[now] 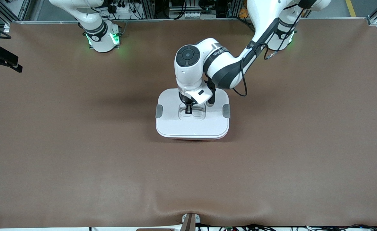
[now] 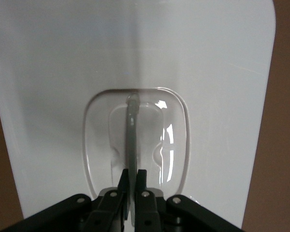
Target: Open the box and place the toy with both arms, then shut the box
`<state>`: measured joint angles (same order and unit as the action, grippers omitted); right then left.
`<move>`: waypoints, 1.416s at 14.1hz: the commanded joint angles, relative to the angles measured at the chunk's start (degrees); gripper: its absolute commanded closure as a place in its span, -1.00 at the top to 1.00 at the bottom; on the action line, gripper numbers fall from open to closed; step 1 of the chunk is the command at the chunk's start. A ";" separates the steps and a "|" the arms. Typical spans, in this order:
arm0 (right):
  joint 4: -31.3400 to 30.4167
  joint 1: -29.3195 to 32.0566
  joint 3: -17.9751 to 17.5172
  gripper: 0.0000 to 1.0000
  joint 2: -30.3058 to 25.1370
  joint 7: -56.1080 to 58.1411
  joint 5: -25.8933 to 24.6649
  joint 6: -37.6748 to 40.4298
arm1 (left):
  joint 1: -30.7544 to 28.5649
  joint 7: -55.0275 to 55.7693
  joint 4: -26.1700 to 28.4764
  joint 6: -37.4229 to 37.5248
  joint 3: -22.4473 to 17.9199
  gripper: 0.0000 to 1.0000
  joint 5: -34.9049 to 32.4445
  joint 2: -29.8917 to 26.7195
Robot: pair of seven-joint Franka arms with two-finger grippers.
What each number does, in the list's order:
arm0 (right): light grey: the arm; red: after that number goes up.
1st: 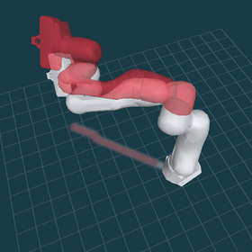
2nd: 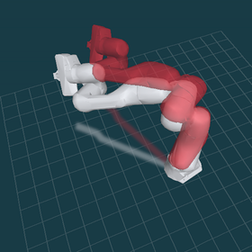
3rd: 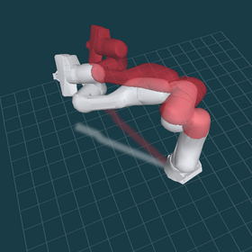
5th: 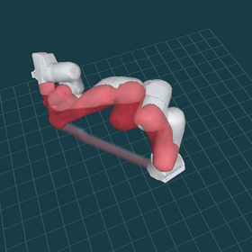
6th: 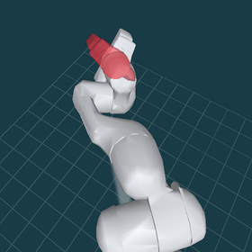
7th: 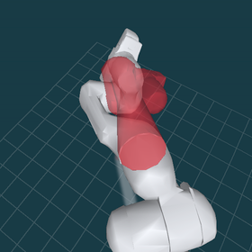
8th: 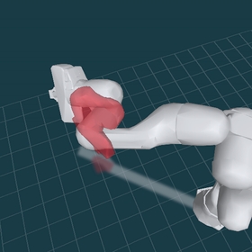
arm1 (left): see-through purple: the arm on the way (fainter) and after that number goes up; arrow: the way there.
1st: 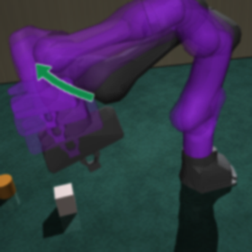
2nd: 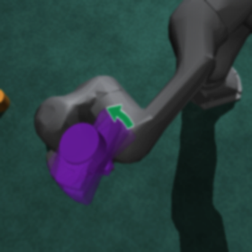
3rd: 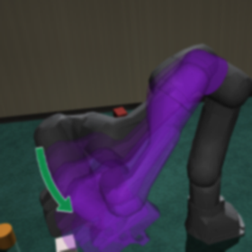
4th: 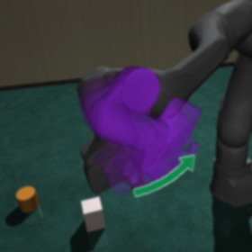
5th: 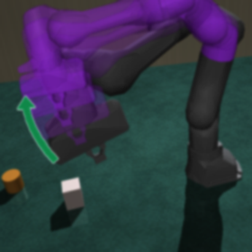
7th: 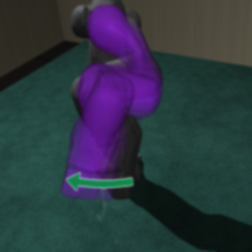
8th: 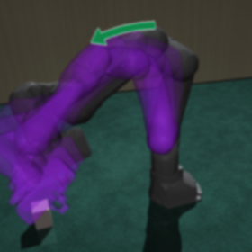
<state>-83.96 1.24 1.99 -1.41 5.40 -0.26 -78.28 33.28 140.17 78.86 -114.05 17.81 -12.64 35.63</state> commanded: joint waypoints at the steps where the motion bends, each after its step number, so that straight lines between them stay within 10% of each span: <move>1: 1.07 -0.18 -0.06 1.00 0.36 0.58 -0.62 0.76 | 0.74 1.86 -0.91 -0.47 -0.14 -0.93 -1.25 0.58; 5: 1.07 -0.36 -0.06 1.00 0.36 0.58 -0.62 0.76 | 0.74 1.60 -0.56 -0.38 -0.14 0.99 -1.51 0.58; 20: 1.07 -0.27 0.03 1.00 0.27 0.76 -0.71 0.85 | -5.23 -10.24 -0.82 6.55 -0.14 1.00 -1.33 -9.52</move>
<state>-83.93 1.07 1.91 -1.41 5.40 -0.26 -78.24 29.62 133.36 77.17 -109.29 17.64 -12.88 29.18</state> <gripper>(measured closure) 0.000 0.000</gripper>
